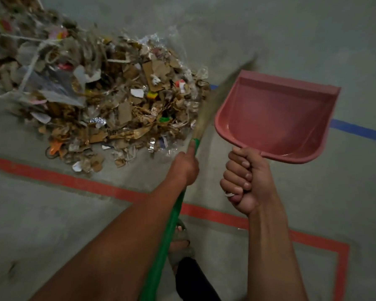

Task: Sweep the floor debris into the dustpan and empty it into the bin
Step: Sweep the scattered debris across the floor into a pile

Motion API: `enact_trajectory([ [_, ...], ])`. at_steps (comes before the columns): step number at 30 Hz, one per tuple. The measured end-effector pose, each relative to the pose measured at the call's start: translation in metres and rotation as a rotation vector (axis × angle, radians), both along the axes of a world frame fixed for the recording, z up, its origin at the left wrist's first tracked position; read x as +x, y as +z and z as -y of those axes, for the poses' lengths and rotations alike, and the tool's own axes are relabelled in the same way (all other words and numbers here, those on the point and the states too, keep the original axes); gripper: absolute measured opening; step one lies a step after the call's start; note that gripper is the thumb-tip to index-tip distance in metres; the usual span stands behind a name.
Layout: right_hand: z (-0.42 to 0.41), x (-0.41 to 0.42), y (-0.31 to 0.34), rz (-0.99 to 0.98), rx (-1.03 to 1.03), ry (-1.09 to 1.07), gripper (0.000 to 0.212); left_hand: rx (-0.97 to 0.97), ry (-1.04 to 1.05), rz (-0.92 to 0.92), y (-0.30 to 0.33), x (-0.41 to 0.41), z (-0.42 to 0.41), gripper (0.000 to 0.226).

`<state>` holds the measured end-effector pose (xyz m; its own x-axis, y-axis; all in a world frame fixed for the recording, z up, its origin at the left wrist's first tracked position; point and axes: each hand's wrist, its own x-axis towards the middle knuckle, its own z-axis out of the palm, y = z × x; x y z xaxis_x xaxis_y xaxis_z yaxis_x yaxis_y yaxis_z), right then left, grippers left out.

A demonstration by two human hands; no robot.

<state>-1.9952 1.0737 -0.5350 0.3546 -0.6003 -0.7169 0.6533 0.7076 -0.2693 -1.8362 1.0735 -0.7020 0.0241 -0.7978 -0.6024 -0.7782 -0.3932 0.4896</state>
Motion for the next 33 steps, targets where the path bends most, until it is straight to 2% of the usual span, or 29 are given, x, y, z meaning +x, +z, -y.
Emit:
enact_trajectory([
  [4, -0.005, -0.018, 0.001, 0.015, 0.008, -0.025, 0.04, -0.076, 0.179, 0.151, 0.026, 0.024, 0.007, 0.066],
  [12, -0.024, -0.026, 0.008, 0.032, 0.012, -0.026, 0.041, -0.123, 0.402, 0.069, 0.052, 0.03, -0.004, 0.066],
  [23, -0.037, -0.05, 0.026, 0.008, -0.032, -0.112, 0.042, -0.311, 0.061, -0.104, 0.073, -0.045, 0.0, 0.068],
  [27, -0.029, -0.079, 0.021, 0.01, -0.061, -0.19, 0.041, -0.255, -0.045, -0.213, 0.058, -0.082, 0.036, 0.064],
  [30, -0.013, -0.099, 0.019, -0.007, -0.08, -0.238, 0.041, -0.184, -0.028, -0.334, 0.043, -0.112, 0.071, 0.06],
  [33, 0.006, -0.108, 0.016, -0.005, -0.099, -0.248, 0.04, -0.079, 0.038, -0.348, 0.036, -0.138, 0.106, 0.054],
])
